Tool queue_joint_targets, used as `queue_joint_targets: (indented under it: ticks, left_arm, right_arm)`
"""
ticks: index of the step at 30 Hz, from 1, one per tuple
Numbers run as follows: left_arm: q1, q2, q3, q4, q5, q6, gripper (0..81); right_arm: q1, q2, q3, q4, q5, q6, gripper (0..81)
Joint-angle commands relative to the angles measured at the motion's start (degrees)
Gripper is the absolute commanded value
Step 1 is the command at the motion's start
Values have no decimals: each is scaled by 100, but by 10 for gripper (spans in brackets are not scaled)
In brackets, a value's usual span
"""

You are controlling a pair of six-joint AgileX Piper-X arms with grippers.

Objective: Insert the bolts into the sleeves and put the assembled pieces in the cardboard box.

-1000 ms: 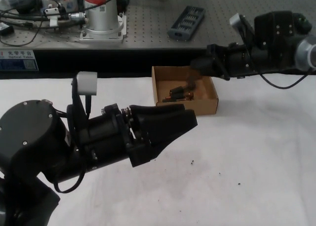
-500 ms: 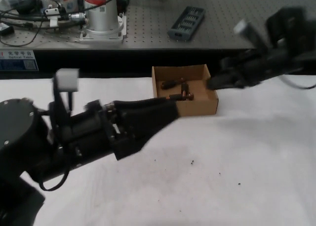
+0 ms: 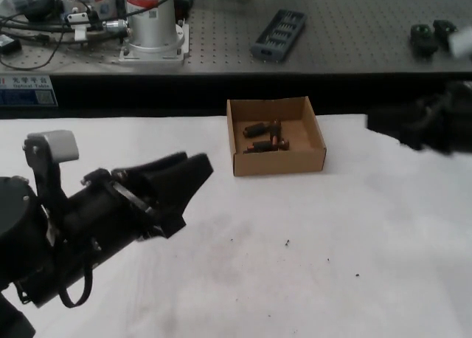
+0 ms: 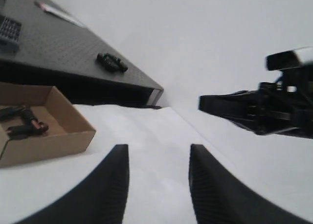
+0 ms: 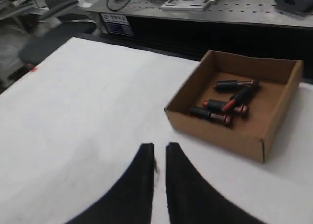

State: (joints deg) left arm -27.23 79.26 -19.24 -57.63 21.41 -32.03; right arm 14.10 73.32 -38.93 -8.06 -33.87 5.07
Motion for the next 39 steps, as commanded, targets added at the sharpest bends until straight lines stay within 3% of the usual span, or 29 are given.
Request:
queue_joint_targets:
  ticks: [1, 6, 15, 23, 30, 39]
  left_arm:
    - [-52, -237, 1, 517, -95, 428, 281]
    - [-431, -609, 1, 967, -546, 763, 281]
    - [-1181, -1267, 16, 2181, -1893, 1415, 158]
    - [-1279, -2038, 774, 2285, -2472, 1452, 158]
    - [-1279, -2637, 1449, 2285, -2512, 1740, 158]
    - [-1279, -2708, 1467, 2296, -2677, 1740, 158]
  right_arm:
    - [7, -336, 724, -1232, 405, 292, 82]
    - [7, -938, 1819, -2633, 596, 482, 82]
    - [7, -1220, 3240, -4078, 637, 1068, 82]
    - [7, -1237, 3893, -4921, 587, 1466, 82]
    - [7, -1237, 3893, -4978, 630, 2537, 82]
    - [7, -1237, 3893, -4978, 630, 2537, 82]
